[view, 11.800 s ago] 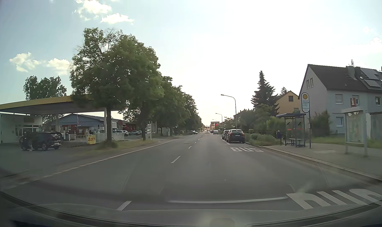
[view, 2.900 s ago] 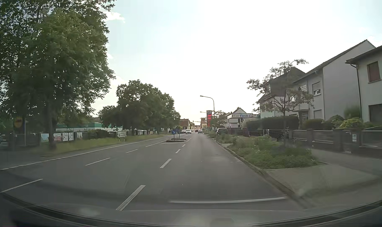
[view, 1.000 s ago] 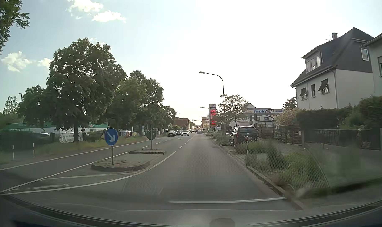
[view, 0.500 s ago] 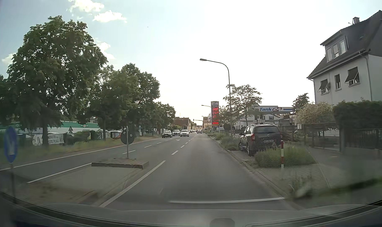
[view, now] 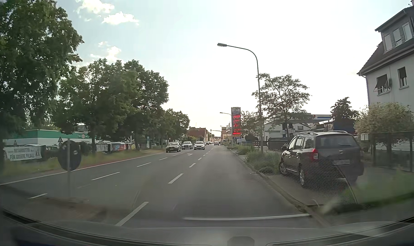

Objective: Follow the waypoints while adhering to traffic rules and regulations

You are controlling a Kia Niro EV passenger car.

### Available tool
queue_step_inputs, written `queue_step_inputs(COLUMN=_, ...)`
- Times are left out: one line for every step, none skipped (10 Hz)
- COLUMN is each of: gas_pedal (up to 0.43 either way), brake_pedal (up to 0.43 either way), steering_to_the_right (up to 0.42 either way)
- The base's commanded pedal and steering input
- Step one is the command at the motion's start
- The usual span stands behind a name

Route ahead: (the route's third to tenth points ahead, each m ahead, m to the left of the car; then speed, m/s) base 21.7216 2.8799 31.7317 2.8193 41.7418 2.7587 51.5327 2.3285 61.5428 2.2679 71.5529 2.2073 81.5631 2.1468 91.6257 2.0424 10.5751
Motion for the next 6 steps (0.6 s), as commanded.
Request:
queue_step_inputs(gas_pedal=0.087, brake_pedal=0.030, steering_to_the_right=-0.003)
queue_step_inputs(gas_pedal=0.087, brake_pedal=0.030, steering_to_the_right=-0.003)
queue_step_inputs(gas_pedal=0.098, brake_pedal=0.030, steering_to_the_right=-0.004)
queue_step_inputs(gas_pedal=0.110, brake_pedal=0.030, steering_to_the_right=-0.002)
queue_step_inputs(gas_pedal=0.110, brake_pedal=0.030, steering_to_the_right=-0.001)
queue_step_inputs(gas_pedal=0.118, brake_pedal=0.030, steering_to_the_right=-0.001)
